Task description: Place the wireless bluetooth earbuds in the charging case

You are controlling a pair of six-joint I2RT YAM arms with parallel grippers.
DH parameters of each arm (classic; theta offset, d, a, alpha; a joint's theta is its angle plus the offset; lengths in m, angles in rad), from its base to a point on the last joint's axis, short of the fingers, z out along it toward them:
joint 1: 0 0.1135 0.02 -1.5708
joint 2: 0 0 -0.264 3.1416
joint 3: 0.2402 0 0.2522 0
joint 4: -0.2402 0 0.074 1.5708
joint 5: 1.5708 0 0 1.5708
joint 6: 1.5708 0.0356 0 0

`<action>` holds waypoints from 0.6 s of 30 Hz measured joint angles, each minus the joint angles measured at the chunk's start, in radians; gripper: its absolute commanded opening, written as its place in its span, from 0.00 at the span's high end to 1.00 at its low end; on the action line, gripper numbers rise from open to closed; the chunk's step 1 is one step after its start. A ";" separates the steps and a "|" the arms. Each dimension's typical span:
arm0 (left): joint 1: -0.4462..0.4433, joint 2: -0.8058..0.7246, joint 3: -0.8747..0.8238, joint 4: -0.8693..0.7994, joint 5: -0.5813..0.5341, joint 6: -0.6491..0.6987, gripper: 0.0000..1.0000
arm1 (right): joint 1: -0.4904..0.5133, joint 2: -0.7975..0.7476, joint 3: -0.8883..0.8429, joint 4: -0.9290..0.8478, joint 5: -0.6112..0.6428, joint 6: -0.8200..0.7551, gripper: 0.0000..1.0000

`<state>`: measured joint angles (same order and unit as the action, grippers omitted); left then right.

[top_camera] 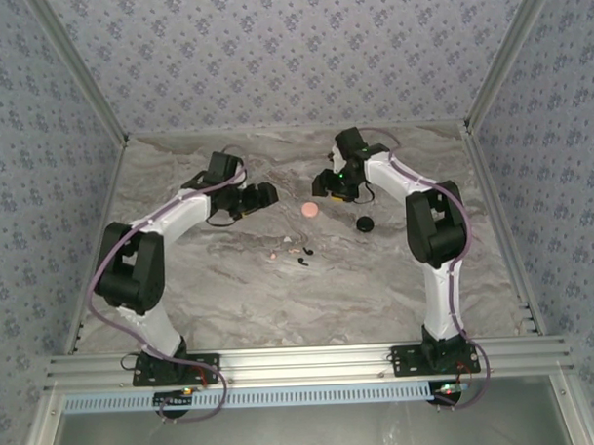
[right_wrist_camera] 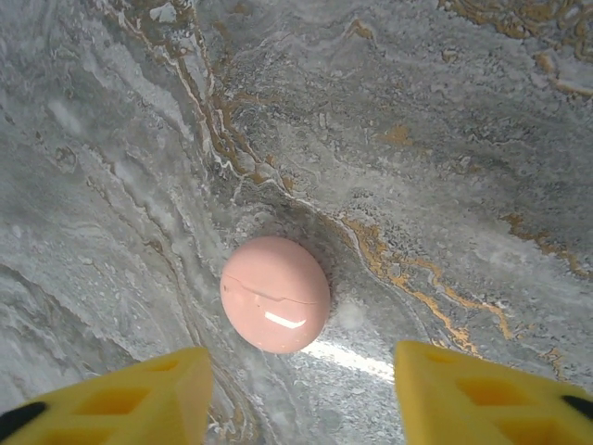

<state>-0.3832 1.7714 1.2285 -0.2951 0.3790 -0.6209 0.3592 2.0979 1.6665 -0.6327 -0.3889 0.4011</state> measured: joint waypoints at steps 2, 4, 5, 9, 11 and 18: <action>-0.007 0.033 0.019 0.016 0.011 -0.021 0.27 | -0.003 0.000 -0.002 0.003 -0.020 -0.002 0.59; -0.016 0.064 0.034 0.032 0.025 -0.042 0.29 | -0.004 0.002 -0.002 0.009 -0.039 -0.002 0.64; -0.018 0.076 0.039 0.039 0.029 -0.048 0.31 | -0.004 0.003 -0.002 0.011 -0.048 -0.004 0.65; -0.035 0.129 0.057 0.065 0.049 -0.077 0.35 | -0.003 0.019 -0.003 0.018 -0.081 -0.002 0.66; -0.043 0.148 0.065 0.068 0.056 -0.089 0.36 | -0.004 0.032 -0.005 0.021 -0.090 -0.002 0.66; -0.058 0.210 0.109 0.093 0.082 -0.124 0.40 | -0.004 0.077 -0.017 0.024 -0.114 -0.002 0.69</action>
<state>-0.4412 1.9812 1.3380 -0.2020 0.4610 -0.7448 0.3553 2.1754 1.6497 -0.6086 -0.5034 0.3992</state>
